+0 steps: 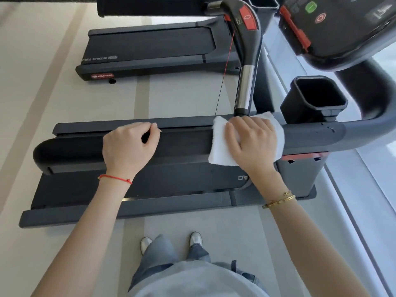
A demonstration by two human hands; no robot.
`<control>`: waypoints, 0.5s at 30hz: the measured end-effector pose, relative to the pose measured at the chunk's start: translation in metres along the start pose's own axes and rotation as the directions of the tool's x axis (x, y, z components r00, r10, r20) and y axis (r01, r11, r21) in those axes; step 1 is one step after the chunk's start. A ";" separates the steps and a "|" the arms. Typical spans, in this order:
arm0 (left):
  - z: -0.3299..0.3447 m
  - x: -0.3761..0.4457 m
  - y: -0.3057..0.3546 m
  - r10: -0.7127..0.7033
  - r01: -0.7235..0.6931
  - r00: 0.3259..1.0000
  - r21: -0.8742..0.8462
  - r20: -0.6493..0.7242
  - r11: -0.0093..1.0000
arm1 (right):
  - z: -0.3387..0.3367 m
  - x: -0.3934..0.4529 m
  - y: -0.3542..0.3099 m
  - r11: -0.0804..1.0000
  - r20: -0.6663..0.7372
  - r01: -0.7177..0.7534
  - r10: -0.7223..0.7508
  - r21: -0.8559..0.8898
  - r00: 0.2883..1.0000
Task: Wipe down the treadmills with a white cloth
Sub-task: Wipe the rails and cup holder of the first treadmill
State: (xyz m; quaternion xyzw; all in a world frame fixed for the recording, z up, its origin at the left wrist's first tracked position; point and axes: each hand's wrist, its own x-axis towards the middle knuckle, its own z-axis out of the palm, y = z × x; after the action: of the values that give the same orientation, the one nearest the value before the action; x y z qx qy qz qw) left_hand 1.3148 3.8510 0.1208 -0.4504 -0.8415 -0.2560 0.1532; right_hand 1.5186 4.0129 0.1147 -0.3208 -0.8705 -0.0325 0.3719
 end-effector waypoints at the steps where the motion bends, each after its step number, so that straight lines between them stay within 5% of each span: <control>1: 0.000 0.000 0.001 -0.006 0.006 1.000 0.000 -0.005 1.000 | -0.001 -0.001 0.003 0.999 -0.025 -0.048 0.048 -0.007 0.999; 4: -0.002 0.000 0.003 -0.022 0.022 1.000 -0.008 0.005 1.000 | 0.009 0.002 -0.020 0.993 -0.082 -0.114 0.113 -0.013 0.990; 9: -0.002 0.001 0.004 -0.023 0.023 1.000 -0.002 0.018 1.000 | 0.035 0.005 -0.083 0.999 -0.059 -0.007 0.010 0.054 0.998; 15: -0.004 0.000 0.001 -0.024 0.024 0.998 -0.016 0.053 1.000 | 0.022 -0.003 -0.057 0.994 -0.022 0.099 -0.098 0.041 0.995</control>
State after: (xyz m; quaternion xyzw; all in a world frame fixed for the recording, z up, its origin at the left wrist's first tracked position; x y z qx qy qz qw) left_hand 1.3153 3.8493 0.1240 -0.4481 -0.8485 -0.2526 0.1240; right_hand 1.4731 3.9722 0.1077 -0.2693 -0.8821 -0.0358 0.3849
